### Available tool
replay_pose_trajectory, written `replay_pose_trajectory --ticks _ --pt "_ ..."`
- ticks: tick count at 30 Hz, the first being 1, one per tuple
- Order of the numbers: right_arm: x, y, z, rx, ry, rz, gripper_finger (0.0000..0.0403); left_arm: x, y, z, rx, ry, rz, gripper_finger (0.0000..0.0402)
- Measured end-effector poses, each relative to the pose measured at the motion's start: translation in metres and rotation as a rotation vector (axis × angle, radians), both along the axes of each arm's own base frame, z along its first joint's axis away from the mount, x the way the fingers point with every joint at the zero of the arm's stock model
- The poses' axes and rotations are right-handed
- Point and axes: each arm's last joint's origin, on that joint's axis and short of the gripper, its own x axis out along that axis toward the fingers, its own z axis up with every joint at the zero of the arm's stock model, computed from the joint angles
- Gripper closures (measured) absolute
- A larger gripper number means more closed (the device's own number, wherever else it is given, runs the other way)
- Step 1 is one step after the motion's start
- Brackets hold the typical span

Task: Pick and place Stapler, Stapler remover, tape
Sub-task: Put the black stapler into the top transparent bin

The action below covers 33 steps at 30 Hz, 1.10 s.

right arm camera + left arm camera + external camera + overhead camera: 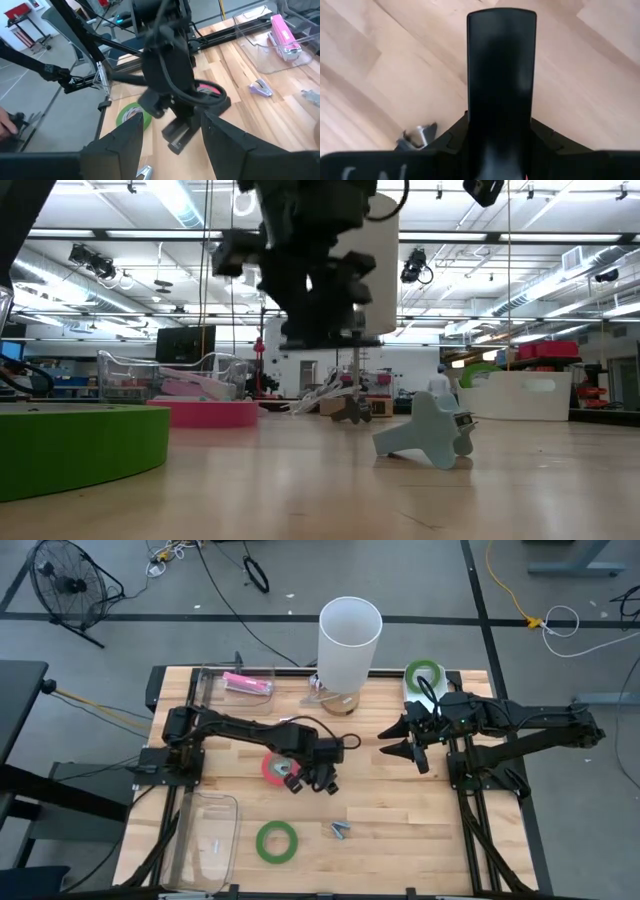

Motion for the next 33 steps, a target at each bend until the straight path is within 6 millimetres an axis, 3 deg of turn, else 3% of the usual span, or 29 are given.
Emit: replay_pose_trajectory --ticks 4,9,23,33 --pt "0.000 -0.001 0.000 -0.048 -0.005 -0.019 0.0205 -0.005 0.002 0.021 0.004 0.061 0.016 0.0277" --pt "0.000 -0.002 0.000 -0.135 -0.011 -0.026 0.0225 -0.014 0.015 0.025 0.000 0.154 0.090 0.0277" --pt "-0.005 -0.003 -0.005 -0.202 0.049 -0.019 0.0392 -0.035 0.072 0.033 -0.009 0.277 0.265 0.0277" --pt "-0.006 -0.003 -0.006 -0.200 0.057 -0.014 0.0400 -0.082 0.113 0.087 0.040 0.186 0.417 0.0277"
